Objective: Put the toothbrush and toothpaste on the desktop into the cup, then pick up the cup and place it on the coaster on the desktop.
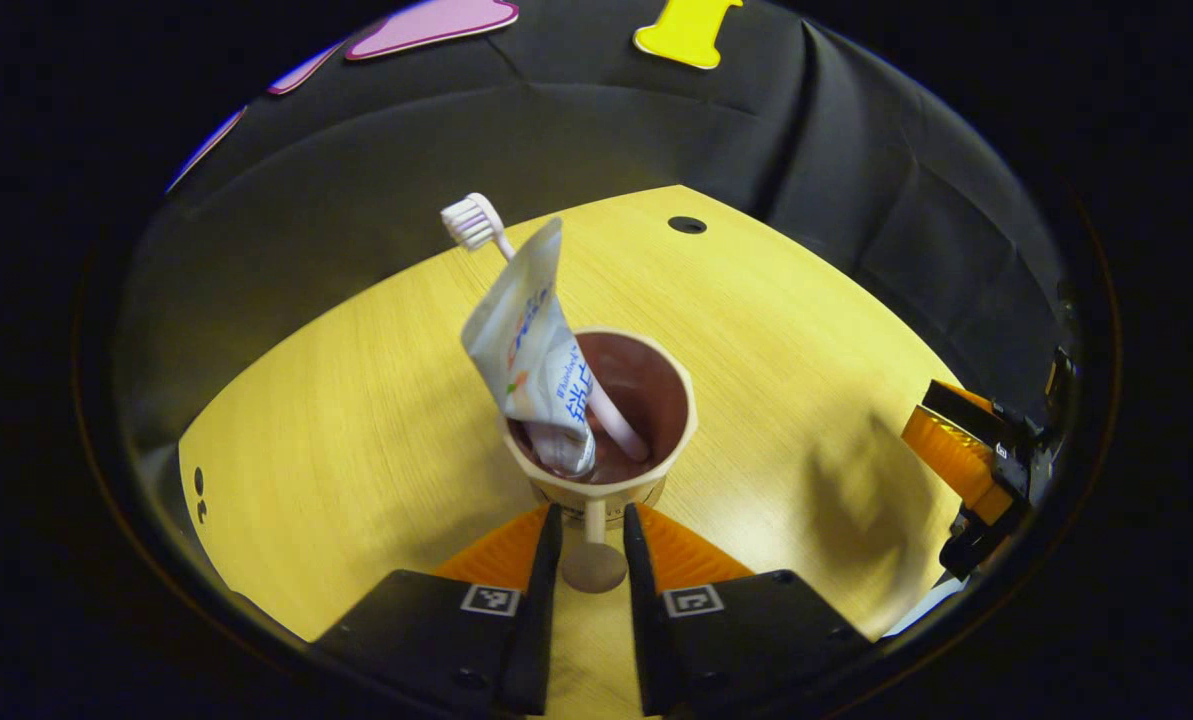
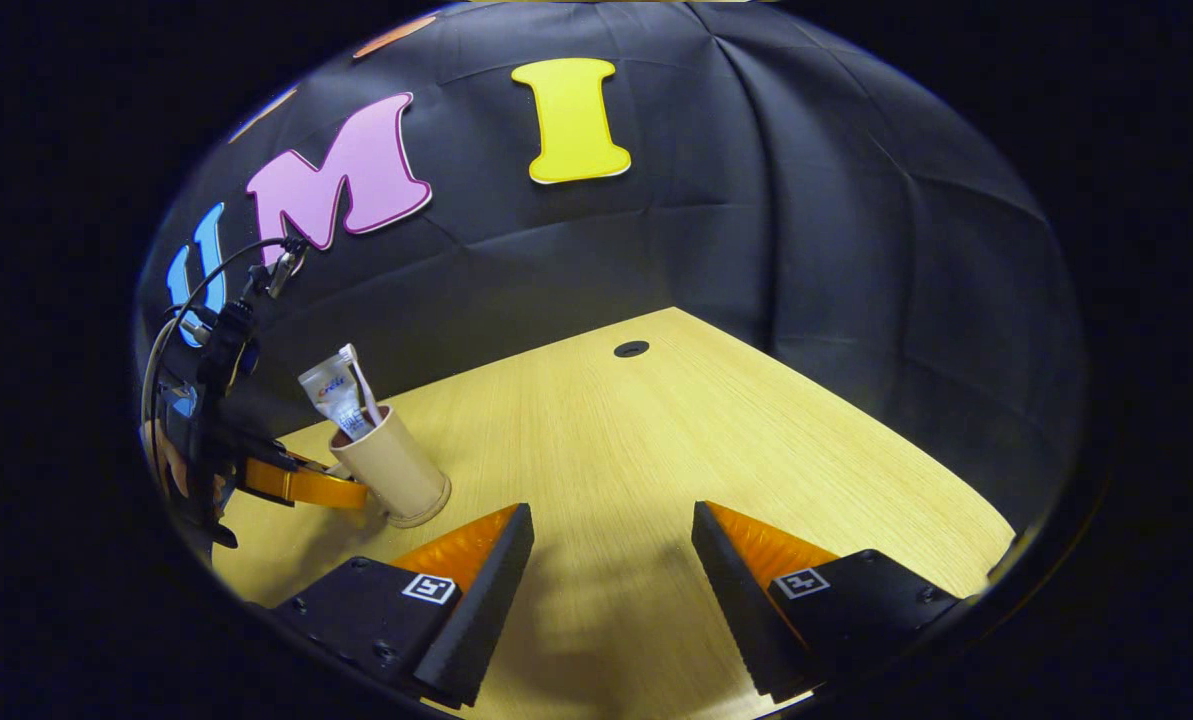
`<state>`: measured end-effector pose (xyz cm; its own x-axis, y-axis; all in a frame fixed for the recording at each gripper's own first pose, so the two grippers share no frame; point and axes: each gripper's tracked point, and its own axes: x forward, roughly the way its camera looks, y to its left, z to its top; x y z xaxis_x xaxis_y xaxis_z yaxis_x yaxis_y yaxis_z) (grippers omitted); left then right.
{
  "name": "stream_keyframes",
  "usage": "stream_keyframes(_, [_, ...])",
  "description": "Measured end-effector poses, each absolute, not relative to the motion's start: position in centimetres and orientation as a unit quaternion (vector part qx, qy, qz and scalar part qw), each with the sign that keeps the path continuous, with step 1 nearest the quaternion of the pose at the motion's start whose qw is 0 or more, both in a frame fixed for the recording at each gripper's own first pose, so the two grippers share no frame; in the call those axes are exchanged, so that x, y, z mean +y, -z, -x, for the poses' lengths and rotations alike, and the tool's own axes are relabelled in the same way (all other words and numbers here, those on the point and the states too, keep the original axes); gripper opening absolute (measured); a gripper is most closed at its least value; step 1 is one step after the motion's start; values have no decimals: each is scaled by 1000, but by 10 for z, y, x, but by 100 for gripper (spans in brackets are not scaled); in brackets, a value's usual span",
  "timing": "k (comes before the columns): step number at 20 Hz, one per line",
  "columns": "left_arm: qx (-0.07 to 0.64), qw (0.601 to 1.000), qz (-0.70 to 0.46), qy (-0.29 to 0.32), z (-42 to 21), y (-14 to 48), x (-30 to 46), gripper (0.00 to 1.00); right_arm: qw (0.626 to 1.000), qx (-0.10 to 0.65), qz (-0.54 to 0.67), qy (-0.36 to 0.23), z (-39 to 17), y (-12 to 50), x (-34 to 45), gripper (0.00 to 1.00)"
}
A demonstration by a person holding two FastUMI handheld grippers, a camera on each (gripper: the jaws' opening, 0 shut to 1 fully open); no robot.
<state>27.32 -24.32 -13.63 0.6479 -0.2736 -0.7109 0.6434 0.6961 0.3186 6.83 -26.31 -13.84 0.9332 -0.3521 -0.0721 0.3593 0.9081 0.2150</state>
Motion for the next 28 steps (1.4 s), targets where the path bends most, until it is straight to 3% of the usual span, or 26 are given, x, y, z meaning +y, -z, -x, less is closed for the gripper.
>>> stream_keyframes(5, [301,882,-249,262,-253,125,-220,95,979,13,-101,178,-53,131,-252,98])
stream_keyframes(12, [190,934,-194,234,-197,65,-158,97,985,1,-70,157,-24,92,-214,98])
stream_keyframes(21, [19,974,-139,176,-65,-33,-71,96,993,-35,-39,106,50,35,-123,98])
stream_keyframes(24, [-31,976,-131,169,-13,-44,-52,96,995,-46,-27,87,76,21,-91,98])
stream_keyframes(28, [-28,978,-112,172,51,-21,-37,96,995,-64,-30,69,112,10,-54,98])
